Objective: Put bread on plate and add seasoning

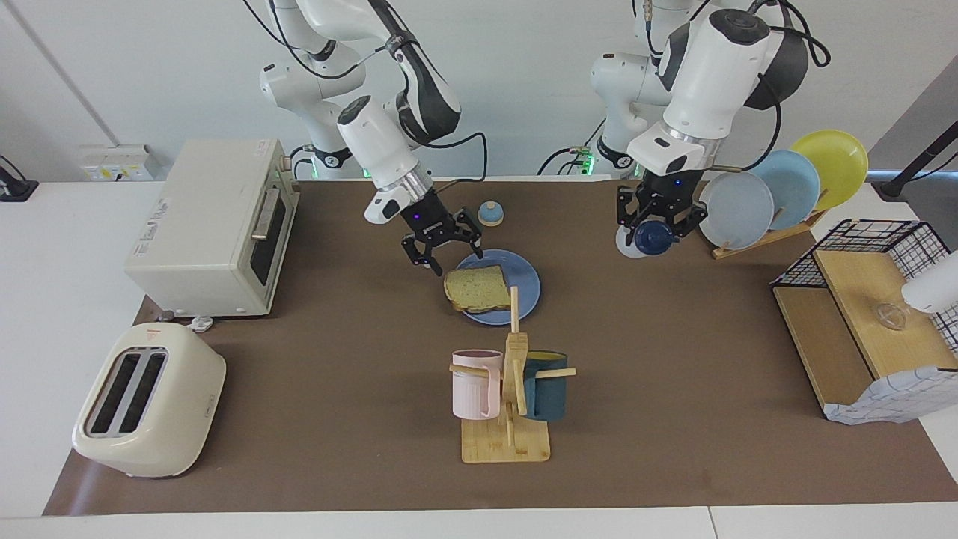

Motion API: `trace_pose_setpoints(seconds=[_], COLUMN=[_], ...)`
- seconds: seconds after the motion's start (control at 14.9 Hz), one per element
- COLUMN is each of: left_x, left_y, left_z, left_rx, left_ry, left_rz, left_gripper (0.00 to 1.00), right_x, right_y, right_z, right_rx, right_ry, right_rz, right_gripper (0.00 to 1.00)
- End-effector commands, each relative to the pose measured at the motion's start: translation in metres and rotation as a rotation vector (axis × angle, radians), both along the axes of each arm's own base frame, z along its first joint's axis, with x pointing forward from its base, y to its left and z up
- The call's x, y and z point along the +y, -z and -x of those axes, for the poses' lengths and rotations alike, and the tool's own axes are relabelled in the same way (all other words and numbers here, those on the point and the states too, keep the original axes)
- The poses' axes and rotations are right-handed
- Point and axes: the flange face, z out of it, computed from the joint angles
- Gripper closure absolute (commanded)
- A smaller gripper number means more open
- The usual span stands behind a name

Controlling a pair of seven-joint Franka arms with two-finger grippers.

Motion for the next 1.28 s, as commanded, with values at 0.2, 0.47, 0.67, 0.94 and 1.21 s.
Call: trace_pose_setpoints(seconds=[0.2, 0.47, 0.67, 0.94, 1.21], left_x=[-0.001, -0.016, -0.034, -0.056, -0.069], left_y=[-0.021, -0.03, -0.034, -0.037, -0.037], left_z=[0.043, 0.066, 0.086, 0.108, 0.121], left_rx=[0.079, 0.106, 0.133, 0.156, 0.17], left_ry=[0.236, 0.37, 0.443, 0.532, 0.636], left_rz=[-0.016, -0.019, -0.029, -0.038, -0.033], left_gripper=[0.53, 0.53, 0.53, 0.53, 0.54], right_x=[-0.062, -0.117, -0.142, -0.176, -0.236], right_y=[-0.054, -0.119, -0.146, -0.161, -0.162], right_z=[-0.016, -0.022, -0.018, -0.015, -0.011], right_rx=[0.084, 0.192, 0.237, 0.235, 0.256], right_ry=[-0.162, -0.186, -0.187, -0.168, -0.056], right_rz=[0.228, 0.352, 0.388, 0.423, 0.406], right_gripper=[0.0, 0.0, 0.0, 0.0, 0.0])
